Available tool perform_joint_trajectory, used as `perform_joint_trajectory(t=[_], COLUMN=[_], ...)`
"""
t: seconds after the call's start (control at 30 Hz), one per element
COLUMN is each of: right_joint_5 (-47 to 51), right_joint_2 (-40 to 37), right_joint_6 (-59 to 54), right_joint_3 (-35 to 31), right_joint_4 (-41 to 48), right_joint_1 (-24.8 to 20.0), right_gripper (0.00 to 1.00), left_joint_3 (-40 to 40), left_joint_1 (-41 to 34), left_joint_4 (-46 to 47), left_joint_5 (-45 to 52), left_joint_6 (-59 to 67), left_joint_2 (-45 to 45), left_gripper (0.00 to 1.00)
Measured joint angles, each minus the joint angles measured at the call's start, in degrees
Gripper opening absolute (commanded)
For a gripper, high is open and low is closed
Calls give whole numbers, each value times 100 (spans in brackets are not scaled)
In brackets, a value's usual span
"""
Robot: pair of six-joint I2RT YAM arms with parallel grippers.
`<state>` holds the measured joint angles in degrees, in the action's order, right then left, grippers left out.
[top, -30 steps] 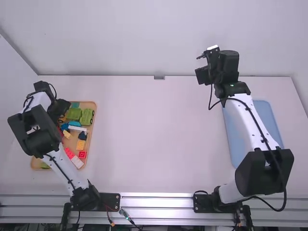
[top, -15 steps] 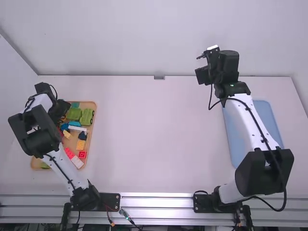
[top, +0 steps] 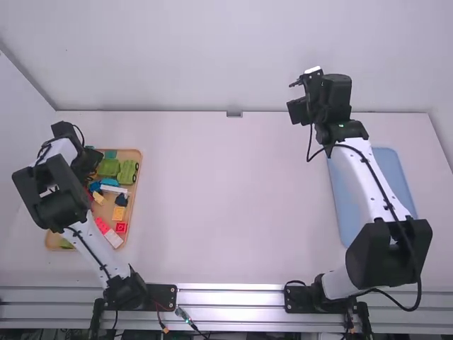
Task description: Assemble lego blocks to make yellow taxi
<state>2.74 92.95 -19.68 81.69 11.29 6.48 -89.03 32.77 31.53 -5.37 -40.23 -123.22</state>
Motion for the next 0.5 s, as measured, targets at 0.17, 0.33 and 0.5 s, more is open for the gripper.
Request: perform_joint_trajectory(t=[0.17, 0.33, 0.5], right_joint_5=[11, 2, 7], right_joint_2=[0, 0, 0], right_joint_6=[2, 0, -2], right_joint_3=[0, 0, 0], right_joint_4=[-4, -2, 39], right_joint_1=[0, 0, 0], right_gripper=[99, 99, 99], left_joint_3=[107, 136, 205], left_joint_1=[0, 0, 0], left_joint_4=[-129, -238, -437], left_joint_5=[-52, -50, -94], left_joint_6=[-52, -48, -52], left_joint_2=[0, 0, 39], left_gripper=[79, 64, 45])
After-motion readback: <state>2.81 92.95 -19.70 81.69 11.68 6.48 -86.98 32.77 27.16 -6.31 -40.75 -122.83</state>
